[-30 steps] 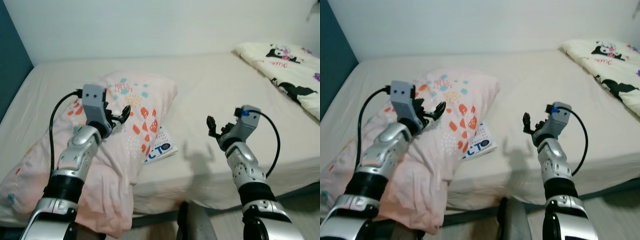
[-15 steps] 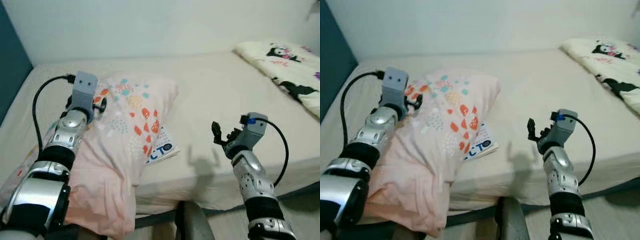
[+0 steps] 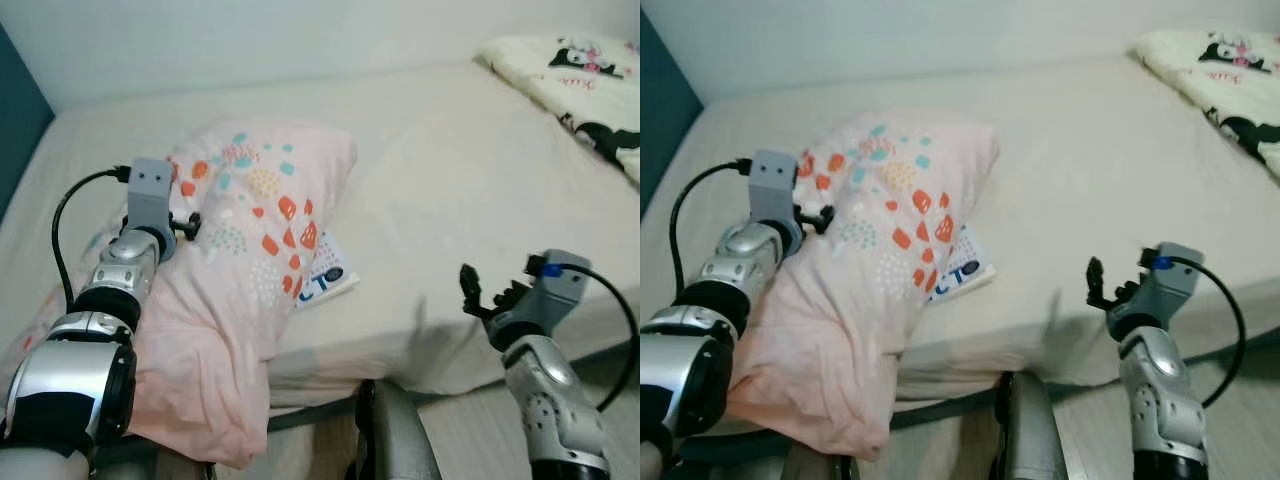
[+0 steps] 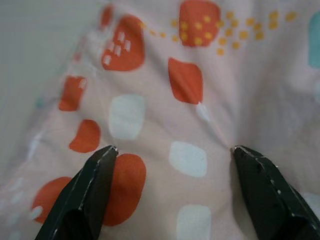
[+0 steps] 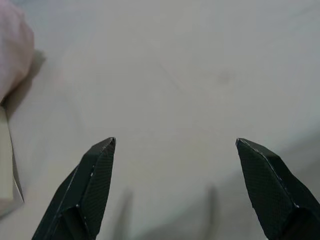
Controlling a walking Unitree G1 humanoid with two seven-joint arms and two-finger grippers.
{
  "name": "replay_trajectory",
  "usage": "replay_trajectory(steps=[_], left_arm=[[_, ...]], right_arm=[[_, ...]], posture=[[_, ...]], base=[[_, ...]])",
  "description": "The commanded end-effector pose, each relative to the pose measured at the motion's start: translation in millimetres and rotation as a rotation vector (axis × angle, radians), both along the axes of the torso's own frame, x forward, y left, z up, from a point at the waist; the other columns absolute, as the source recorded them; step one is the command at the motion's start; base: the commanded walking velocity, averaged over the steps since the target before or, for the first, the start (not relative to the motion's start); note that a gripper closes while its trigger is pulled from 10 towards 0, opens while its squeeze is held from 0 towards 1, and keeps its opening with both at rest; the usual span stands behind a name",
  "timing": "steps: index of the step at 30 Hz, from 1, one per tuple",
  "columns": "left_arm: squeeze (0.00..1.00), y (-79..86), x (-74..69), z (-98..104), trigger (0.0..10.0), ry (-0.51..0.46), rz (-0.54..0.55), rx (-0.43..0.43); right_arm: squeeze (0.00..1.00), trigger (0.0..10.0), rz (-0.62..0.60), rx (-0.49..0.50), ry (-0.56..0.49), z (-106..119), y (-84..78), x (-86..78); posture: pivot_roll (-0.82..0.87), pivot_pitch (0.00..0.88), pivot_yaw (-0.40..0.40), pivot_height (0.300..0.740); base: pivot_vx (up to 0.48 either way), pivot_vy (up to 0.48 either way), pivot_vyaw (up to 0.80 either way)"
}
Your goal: Clean up the room
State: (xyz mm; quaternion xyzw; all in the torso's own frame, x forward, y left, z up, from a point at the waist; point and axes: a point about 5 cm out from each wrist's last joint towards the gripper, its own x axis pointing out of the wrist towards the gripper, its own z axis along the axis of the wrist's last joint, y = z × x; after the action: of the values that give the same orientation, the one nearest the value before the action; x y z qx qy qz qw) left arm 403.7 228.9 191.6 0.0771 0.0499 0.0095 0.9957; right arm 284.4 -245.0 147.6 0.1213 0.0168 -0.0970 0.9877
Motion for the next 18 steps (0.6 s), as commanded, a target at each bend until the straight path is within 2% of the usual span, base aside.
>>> replay_trajectory(steps=[1,6,9,11,13,14,15,16,18], left_arm=[[0.00,-4.9,-5.1,-24,10.0,0.105,-0.030,0.021],[0.00,-9.9,-5.4,-30,10.0,0.140,-0.041,0.085],[0.00,-9.7,-5.9,-33,10.0,0.167,-0.028,0.203],[0.00,-9.7,-5.9,-33,10.0,0.167,-0.028,0.203],[0.00,-5.0,-7.1,-35,10.0,0.199,0.002,0.317],[0.00,-5.0,-7.1,-35,10.0,0.199,0.002,0.317],[0.00,-1.8,-7.9,-36,10.0,0.219,0.015,0.366],[0.00,-1.8,-7.9,-36,10.0,0.219,0.015,0.366],[0.00,1.1,-10.7,-42,10.0,0.280,0.013,0.377]], right_arm=[[0.00,10.0,0.002,0.018,0.008,1,1.0,-4.2],[0.00,10.0,-0.005,0.024,0.007,10,3.1,-11.1],[0.00,10.0,-0.011,0.032,0.010,17,4.1,-17.2],[0.00,10.0,-0.011,0.032,0.010,17,4.1,-17.2],[0.00,10.0,-0.014,0.034,0.011,22,4.5,-20.1],[0.00,10.0,-0.014,0.034,0.011,22,4.5,-20.1],[0.00,10.0,-0.015,0.036,0.010,24,4.7,-21.1],[0.00,10.0,-0.015,0.036,0.010,24,4.7,-21.1],[0.00,10.0,-0.016,0.037,0.012,27,5.3,-21.9]], posture=[[-0.18,0.337,-0.021,0.535],[-0.19,0.368,-0.022,0.535],[-0.20,0.382,-0.023,0.535],[-0.20,0.382,-0.023,0.535],[-0.20,0.384,-0.021,0.535],[-0.20,0.384,-0.021,0.535],[-0.20,0.384,-0.021,0.535],[-0.20,0.384,-0.021,0.535],[-0.20,0.382,-0.024,0.535]], base=[[0.000,0.000,0.00],[0.000,0.000,0.00],[0.000,0.000,0.00],[0.000,0.000,0.00],[0.000,0.000,0.00],[0.000,0.000,0.00],[0.000,0.000,0.00],[0.000,0.000,0.00],[0.000,0.000,0.00]])
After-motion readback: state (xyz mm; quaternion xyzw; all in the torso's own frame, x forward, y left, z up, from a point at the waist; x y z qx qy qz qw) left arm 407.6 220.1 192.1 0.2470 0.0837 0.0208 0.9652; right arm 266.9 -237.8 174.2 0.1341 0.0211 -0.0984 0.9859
